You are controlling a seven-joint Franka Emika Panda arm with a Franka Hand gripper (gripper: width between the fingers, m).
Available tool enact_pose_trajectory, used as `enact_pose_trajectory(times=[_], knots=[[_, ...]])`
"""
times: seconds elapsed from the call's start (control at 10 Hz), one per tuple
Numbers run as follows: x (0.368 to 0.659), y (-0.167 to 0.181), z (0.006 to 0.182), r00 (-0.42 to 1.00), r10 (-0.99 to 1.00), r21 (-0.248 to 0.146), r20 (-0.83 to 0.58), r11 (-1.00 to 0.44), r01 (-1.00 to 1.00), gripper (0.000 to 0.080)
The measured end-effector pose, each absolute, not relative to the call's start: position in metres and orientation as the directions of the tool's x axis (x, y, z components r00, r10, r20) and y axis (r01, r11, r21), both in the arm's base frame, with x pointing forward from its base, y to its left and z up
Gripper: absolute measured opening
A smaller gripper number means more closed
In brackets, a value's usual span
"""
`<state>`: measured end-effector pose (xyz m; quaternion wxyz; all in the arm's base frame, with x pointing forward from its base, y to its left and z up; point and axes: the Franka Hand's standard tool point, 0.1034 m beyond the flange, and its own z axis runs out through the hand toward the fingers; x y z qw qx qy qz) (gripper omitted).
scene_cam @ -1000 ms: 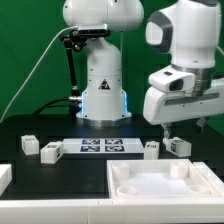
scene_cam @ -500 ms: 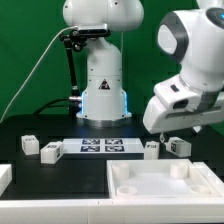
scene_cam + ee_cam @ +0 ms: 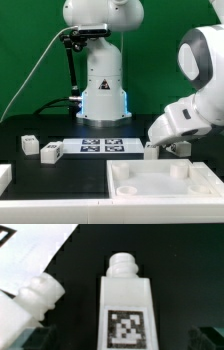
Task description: Assemble one leg
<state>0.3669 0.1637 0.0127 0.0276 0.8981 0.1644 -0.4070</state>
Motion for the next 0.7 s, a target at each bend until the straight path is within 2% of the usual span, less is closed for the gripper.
enact_pose_trajectory(times=[0.3,0.5,0.7], knots=[[0.3644,0.162,0.006,0.632,0.266,-0.077,-0.728,-0.948,0.31,0.0649],[0.3641,0.1623,0.0025,0.65,0.267,-0.075,-0.712,-0.949,0.307,0.0618],[0.364,0.1623,0.0023,0.65,0.267,-0.075,-0.712,-0.949,0.307,0.0288]])
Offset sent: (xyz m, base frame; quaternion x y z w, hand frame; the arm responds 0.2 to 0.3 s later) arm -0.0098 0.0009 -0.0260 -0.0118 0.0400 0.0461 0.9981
